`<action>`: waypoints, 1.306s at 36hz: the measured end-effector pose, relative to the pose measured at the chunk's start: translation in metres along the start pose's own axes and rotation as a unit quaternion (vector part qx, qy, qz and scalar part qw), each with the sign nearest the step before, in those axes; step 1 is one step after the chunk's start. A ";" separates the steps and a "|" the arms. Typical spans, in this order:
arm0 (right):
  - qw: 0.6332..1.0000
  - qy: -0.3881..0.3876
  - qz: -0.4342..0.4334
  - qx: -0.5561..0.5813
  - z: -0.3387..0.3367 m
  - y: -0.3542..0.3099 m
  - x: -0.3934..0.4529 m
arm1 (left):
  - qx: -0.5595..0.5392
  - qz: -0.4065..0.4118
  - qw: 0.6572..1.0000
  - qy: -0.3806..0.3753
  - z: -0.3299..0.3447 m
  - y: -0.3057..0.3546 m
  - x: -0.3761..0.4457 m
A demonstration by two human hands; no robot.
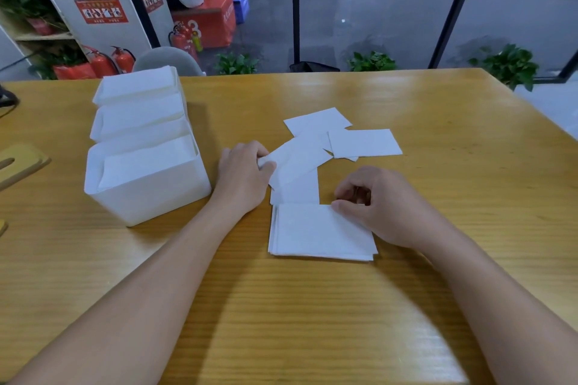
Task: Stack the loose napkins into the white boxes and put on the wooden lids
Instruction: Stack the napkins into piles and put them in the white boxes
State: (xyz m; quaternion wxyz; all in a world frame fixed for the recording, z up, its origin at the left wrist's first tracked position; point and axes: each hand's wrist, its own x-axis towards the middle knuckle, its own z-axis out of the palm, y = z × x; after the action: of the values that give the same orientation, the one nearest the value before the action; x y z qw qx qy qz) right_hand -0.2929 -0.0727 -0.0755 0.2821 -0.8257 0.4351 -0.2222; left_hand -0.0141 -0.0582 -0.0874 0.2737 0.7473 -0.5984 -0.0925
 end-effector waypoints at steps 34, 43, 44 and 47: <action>0.990 -0.063 0.023 0.127 -0.024 -0.001 -0.003 | -0.196 0.102 0.954 -0.203 -0.034 0.016 -0.061; 0.998 -0.054 0.016 0.032 -0.016 0.005 -0.003 | -0.118 0.097 0.974 -0.167 -0.025 0.005 -0.055; 0.998 -0.047 0.010 0.030 -0.016 0.005 -0.003 | -0.121 0.092 0.977 -0.146 -0.024 0.004 -0.054; 0.999 -0.032 -0.002 0.016 -0.016 0.004 -0.002 | -0.143 0.063 0.985 -0.074 -0.018 0.000 -0.048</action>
State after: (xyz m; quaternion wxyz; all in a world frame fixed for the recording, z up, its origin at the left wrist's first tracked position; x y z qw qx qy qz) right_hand -0.3057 -0.0769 -0.0665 0.3082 -0.8287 0.4205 -0.2034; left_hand -0.0185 -0.0078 -0.0812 0.3380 0.6522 -0.6436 -0.2149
